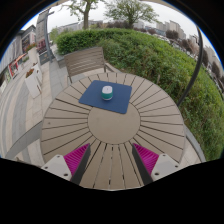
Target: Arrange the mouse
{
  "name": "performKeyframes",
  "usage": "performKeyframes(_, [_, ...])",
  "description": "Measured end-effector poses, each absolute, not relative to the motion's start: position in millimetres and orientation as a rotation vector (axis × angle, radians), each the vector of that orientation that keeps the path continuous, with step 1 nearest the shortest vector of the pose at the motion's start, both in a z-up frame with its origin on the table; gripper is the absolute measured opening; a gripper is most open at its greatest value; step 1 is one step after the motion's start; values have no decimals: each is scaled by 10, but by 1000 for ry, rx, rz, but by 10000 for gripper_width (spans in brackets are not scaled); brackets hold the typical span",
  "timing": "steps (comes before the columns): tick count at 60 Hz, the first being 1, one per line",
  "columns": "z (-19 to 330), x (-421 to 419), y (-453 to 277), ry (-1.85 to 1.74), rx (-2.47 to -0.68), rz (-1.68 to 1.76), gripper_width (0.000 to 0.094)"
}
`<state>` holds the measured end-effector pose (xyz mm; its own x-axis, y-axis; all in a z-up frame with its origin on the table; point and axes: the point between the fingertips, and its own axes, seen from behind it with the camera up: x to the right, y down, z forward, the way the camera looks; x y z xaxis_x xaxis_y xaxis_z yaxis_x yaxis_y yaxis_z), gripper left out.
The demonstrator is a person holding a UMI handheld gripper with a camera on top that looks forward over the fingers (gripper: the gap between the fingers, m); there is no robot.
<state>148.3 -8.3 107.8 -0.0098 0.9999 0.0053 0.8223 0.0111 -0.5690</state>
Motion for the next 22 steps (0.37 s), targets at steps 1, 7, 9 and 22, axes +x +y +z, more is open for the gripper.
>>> performKeyframes(1, [1086,1543,-81,-1888,-1864,587,859])
performKeyframes(7, [1119,1787,-17,-1903,-1849,585,854])
performKeyframes(9, [1110,1828,2,-1910,-1846,576,858])
performKeyframes(22, [985,1935,0,-1945,-1860,575,862])
